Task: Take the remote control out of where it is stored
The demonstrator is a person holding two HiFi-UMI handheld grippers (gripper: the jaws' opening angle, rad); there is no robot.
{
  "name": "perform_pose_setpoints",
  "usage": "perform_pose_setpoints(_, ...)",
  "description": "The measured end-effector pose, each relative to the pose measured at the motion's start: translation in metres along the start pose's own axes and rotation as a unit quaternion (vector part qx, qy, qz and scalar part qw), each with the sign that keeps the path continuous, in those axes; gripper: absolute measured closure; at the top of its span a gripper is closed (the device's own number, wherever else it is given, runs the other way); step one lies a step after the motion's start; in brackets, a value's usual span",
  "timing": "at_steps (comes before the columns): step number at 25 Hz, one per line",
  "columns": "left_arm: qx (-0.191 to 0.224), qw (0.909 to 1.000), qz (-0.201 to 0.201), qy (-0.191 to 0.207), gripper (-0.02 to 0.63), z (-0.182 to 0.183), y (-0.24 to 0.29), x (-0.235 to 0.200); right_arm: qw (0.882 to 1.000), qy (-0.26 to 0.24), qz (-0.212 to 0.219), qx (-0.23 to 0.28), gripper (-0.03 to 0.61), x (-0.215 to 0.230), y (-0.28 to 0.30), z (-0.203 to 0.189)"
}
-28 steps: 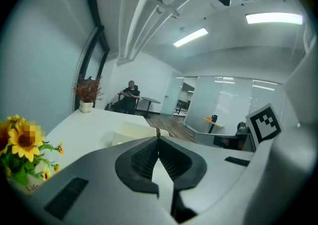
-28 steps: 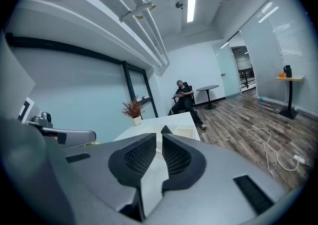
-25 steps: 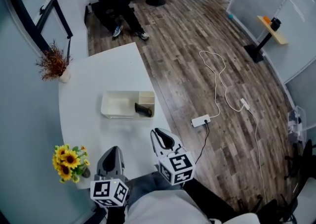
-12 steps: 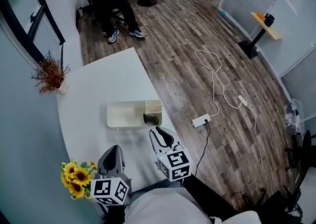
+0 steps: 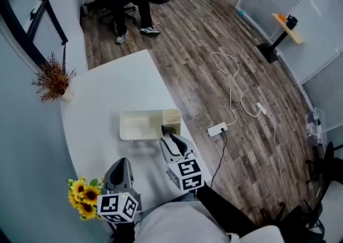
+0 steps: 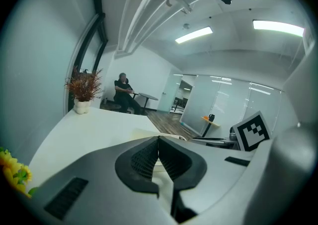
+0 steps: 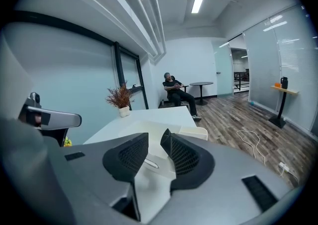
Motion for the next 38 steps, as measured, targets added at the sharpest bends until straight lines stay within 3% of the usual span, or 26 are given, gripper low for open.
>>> perform_pose_setpoints(17, 0.015, 0.999, 0.039, -0.016, 0.606, -0.003, -0.004, -0.003, 0.999, -0.032, -0.019, -0.021, 0.427, 0.01, 0.028, -0.005)
perform_pose_setpoints(38, 0.012, 0.9991, 0.039, -0.006, 0.606, 0.0, -0.002, -0.007, 0.997, -0.05, -0.05, -0.037, 0.426, 0.013, 0.043, -0.013)
Point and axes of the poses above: the fingertips, and each gripper's own axes: y forward along the fingers, x to its right, z out of its top, the point moved 10 cm from there along -y, backward along the fingers, and after that the axes turned 3 degrees about z, right-handed, at the moved point
